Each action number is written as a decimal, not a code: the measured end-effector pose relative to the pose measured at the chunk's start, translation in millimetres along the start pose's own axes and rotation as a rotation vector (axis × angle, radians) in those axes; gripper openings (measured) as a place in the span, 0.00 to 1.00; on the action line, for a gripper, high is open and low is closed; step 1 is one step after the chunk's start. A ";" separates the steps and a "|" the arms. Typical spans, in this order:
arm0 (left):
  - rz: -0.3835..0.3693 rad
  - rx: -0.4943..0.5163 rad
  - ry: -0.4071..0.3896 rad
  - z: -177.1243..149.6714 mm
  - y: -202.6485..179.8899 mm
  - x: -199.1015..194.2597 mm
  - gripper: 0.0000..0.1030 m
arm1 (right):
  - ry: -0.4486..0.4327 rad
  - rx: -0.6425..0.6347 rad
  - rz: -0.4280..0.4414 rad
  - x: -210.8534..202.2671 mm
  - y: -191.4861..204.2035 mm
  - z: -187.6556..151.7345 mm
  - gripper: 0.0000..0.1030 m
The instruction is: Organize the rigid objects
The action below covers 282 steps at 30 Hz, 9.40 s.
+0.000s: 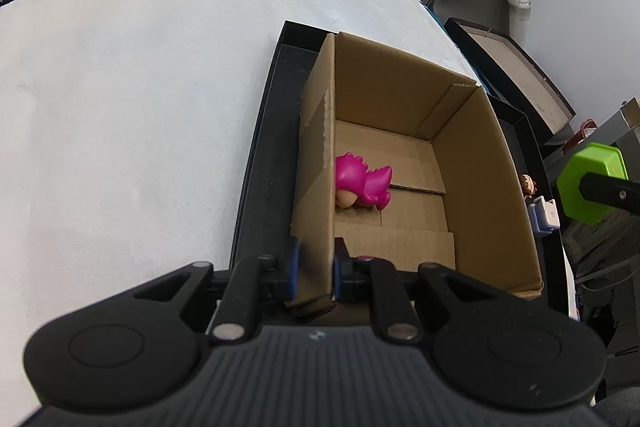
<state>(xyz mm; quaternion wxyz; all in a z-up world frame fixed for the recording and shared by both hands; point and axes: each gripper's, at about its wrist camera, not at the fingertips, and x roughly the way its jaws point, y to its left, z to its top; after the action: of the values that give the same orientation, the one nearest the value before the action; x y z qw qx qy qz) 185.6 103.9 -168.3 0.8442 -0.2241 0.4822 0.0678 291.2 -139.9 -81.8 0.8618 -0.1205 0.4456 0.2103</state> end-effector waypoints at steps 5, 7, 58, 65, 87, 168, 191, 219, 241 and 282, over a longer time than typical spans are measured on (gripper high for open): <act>-0.015 -0.007 -0.004 -1.4 3.1 -0.3 0.15 | 0.004 -0.027 0.016 1.3 17.7 10.7 0.52; -0.018 -0.005 -0.005 -1.4 3.4 -0.4 0.15 | 0.006 -0.039 0.024 3.0 24.7 14.2 0.52; -0.064 -0.074 0.009 0.7 7.0 1.6 0.18 | -0.032 0.027 0.002 2.5 26.9 36.1 0.77; -0.064 -0.080 0.009 1.3 7.3 2.3 0.18 | -0.031 0.089 -0.054 -7.6 4.6 18.4 0.81; -0.074 -0.092 0.007 0.1 11.0 2.1 0.18 | 0.013 0.173 -0.170 -13.1 -36.3 -13.7 0.93; -0.021 -0.060 0.027 5.8 1.2 2.9 0.17 | 0.186 0.405 -0.024 109.9 -86.9 -28.7 0.35; -0.023 -0.057 0.023 6.3 2.2 2.2 0.17 | 0.060 0.340 0.011 43.1 -60.3 0.2 0.35; -0.047 -0.052 0.020 5.6 5.5 1.8 0.18 | 0.037 0.210 0.089 36.5 15.5 41.4 0.35; -0.027 -0.022 0.036 9.2 0.4 4.4 0.17 | 0.035 0.206 0.160 54.8 27.4 50.1 0.52; 0.162 0.077 0.041 18.8 -34.9 6.9 0.11 | -0.033 0.461 0.166 28.3 -143.4 -36.6 0.54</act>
<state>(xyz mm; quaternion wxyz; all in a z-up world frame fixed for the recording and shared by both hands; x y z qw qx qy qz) 215.4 80.5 -155.1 0.8339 -0.1530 0.5182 0.1126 346.9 -273.6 -123.1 0.8534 0.1198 0.4760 0.1752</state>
